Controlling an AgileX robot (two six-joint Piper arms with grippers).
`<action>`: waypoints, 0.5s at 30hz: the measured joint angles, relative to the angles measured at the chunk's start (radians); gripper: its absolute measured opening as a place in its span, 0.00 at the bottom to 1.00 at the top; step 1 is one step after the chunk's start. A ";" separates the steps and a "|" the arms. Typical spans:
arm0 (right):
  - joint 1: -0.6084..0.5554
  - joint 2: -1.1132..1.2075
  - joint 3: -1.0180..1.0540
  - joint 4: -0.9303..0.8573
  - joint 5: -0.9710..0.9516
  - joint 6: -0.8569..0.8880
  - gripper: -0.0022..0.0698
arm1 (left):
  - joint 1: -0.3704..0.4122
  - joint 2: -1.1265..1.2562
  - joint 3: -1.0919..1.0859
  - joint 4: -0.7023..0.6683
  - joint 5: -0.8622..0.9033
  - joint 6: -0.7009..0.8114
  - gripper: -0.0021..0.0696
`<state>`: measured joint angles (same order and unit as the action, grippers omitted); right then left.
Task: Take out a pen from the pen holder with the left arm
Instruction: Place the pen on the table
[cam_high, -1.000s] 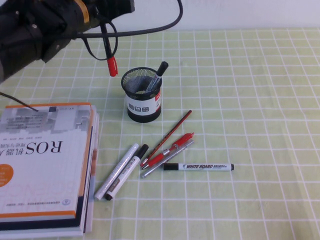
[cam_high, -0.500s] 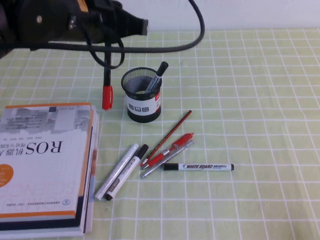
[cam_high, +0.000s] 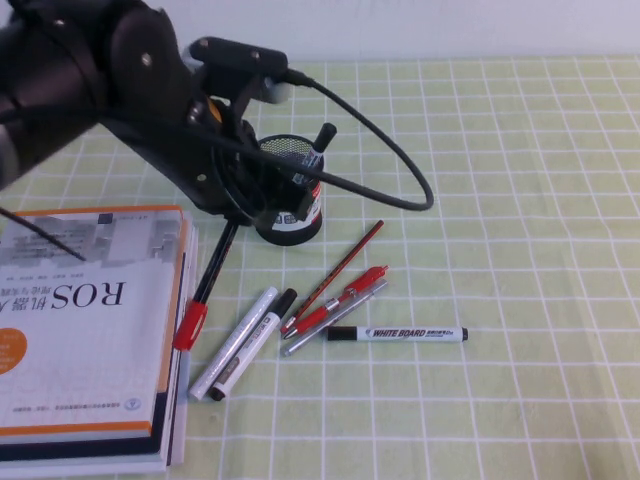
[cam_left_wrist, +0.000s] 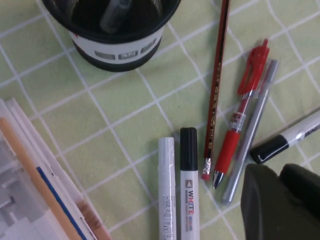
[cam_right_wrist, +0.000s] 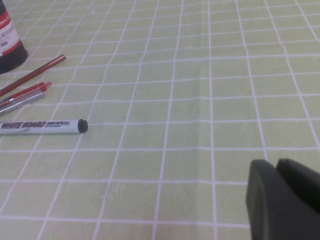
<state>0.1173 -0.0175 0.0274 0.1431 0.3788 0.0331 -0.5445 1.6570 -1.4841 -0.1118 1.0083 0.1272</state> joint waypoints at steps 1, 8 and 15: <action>0.000 0.000 0.000 0.000 0.000 0.000 0.01 | -0.005 0.020 0.000 0.012 -0.002 0.000 0.06; 0.000 0.000 0.000 0.000 0.000 0.000 0.01 | -0.106 0.159 -0.019 0.079 -0.002 0.000 0.06; 0.000 0.000 0.000 0.000 0.000 0.000 0.01 | -0.124 0.288 -0.173 0.088 0.078 0.002 0.06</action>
<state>0.1173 -0.0175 0.0274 0.1431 0.3788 0.0331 -0.6685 1.9451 -1.6569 -0.0233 1.0865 0.1295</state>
